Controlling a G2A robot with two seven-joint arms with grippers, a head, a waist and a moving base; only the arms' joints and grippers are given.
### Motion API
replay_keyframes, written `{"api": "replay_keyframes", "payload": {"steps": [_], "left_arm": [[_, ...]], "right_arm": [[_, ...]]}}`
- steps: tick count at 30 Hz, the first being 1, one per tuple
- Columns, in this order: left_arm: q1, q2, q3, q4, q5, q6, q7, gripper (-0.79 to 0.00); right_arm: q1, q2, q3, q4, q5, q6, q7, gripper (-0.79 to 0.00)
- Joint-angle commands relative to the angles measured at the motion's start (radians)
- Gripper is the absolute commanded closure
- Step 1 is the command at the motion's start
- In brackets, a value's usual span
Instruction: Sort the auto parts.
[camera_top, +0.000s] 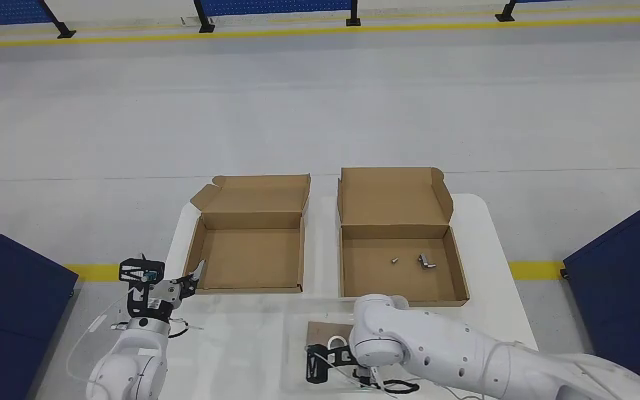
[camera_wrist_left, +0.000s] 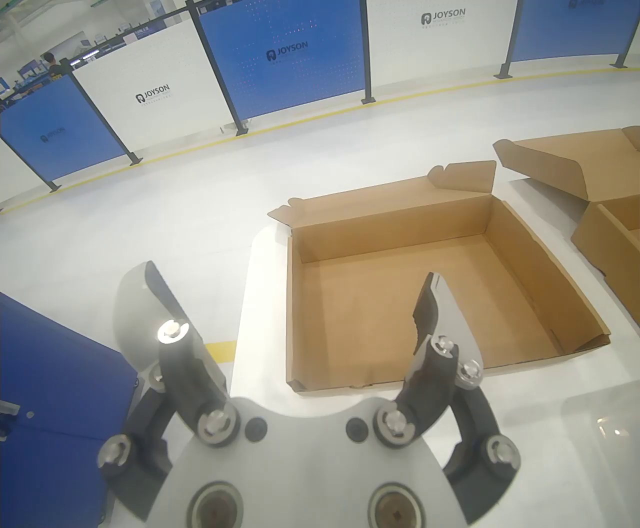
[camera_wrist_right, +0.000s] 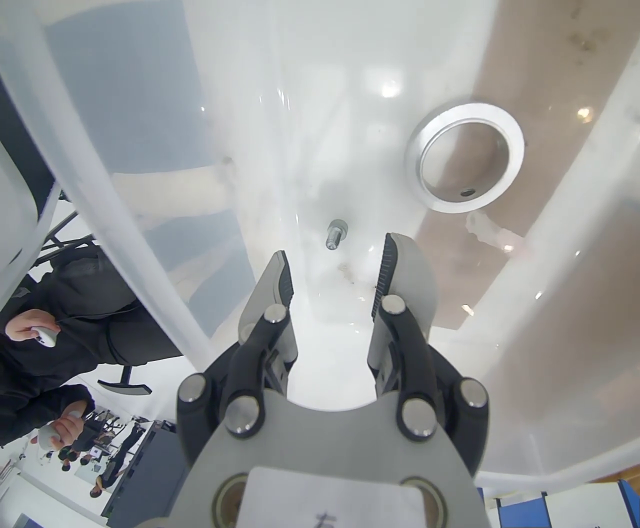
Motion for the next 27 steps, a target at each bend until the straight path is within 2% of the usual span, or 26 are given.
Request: {"api": "replay_keyframes", "payload": {"steps": [1, 16, 19, 23, 27], "left_arm": [[0.000, 0.000, 0.000, 0.000, 0.000, 0.000, 0.000, -0.785], [0.000, 0.000, 0.000, 0.000, 0.000, 0.000, 0.000, -0.785], [0.000, 0.000, 0.000, 0.000, 0.000, 0.000, 0.000, -0.785], [0.000, 0.000, 0.000, 0.000, 0.000, 0.000, 0.000, -0.785], [0.000, 0.000, 0.000, 0.000, 0.000, 0.000, 0.000, -0.785]], "right_arm": [[0.002, -0.005, -0.003, 0.006, -0.002, -0.001, -0.001, -0.369], [0.002, -0.030, -0.017, 0.047, -0.001, 0.004, 0.004, -0.326], [0.001, -0.033, -0.018, 0.053, 0.000, 0.006, 0.006, -0.302], [0.000, -0.036, -0.019, 0.060, 0.000, 0.007, 0.007, -0.206], [0.001, -0.039, -0.019, 0.067, 0.002, 0.007, 0.007, -0.185]]}}
